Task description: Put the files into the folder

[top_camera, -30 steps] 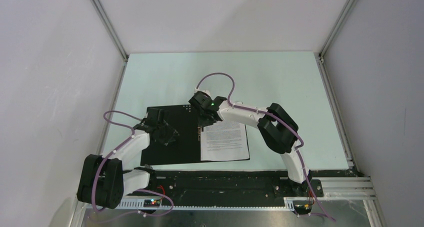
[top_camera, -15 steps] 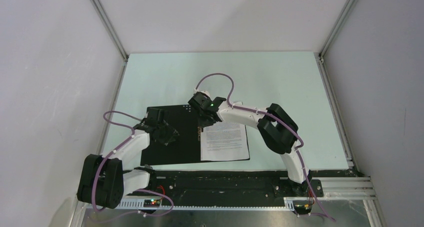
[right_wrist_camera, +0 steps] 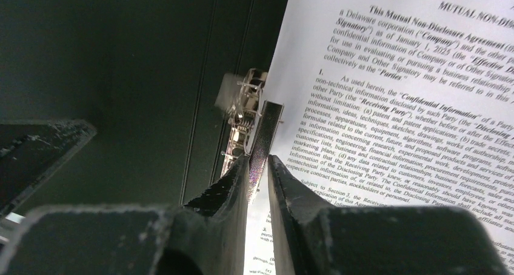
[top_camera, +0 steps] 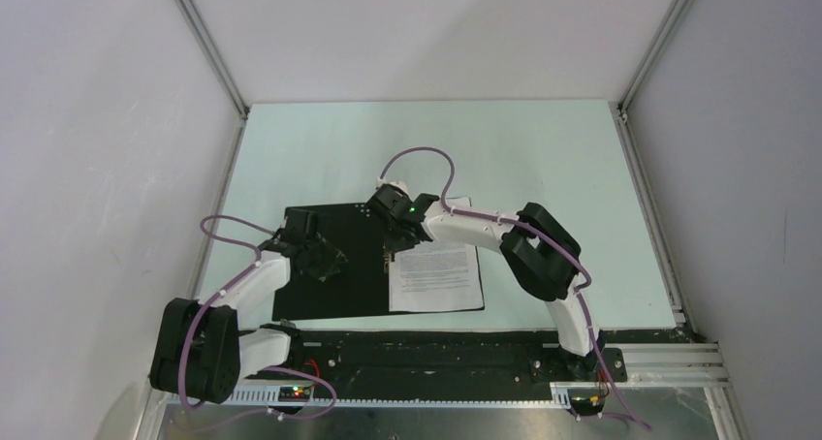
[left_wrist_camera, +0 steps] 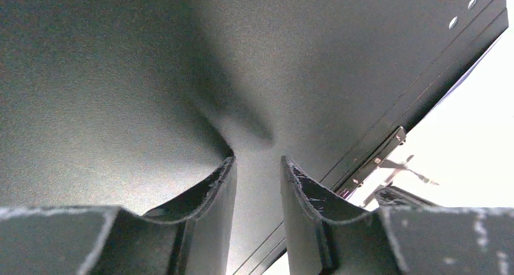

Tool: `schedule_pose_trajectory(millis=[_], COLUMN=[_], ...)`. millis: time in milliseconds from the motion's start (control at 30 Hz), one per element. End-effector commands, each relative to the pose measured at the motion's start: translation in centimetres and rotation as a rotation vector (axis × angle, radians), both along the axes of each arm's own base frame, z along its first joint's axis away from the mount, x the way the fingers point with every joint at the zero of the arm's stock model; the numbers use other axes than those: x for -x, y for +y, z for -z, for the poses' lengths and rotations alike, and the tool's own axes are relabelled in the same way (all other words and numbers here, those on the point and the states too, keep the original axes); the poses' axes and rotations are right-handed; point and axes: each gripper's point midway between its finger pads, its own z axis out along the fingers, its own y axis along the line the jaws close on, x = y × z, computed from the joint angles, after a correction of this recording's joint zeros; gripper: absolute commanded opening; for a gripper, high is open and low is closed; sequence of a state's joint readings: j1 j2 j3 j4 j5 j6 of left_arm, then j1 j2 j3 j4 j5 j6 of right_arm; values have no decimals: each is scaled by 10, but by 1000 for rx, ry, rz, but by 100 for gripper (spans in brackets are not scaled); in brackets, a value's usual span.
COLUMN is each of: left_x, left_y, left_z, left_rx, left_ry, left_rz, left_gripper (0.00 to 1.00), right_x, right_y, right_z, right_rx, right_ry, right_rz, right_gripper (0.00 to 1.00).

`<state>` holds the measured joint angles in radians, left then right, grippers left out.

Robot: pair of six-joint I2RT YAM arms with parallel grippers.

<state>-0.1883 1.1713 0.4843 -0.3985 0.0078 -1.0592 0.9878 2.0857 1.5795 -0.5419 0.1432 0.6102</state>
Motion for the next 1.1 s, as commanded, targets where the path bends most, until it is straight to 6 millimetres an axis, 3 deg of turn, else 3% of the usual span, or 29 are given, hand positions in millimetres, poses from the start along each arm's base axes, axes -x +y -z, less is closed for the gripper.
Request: schedule_pose_trajectory(millis=[0,433,567,833,1067], left_x=[2,-5,-18,-34,-38], left_y=[15,9,-4,-22,-47], left_z=[10,4,-14,-50,-61], left_rx=[-59,-45,-14,11,-6], left_ry=[32,22,-30,-146,-172], left_rz=[-52,1,104,251,381], left_gripper=[40,39,41,49,46], right_x=[9,13,12,12,10], right_y=[-1,-5,-9,-11,-17], right_z=[-2,6,7,14,20], right_rx=[-8,-22,-27,-48,-48], right_ry=[-1,0,4,40,62], right_rz=[0,11,22,30,42], right_gripper=[22,22,21,9,6])
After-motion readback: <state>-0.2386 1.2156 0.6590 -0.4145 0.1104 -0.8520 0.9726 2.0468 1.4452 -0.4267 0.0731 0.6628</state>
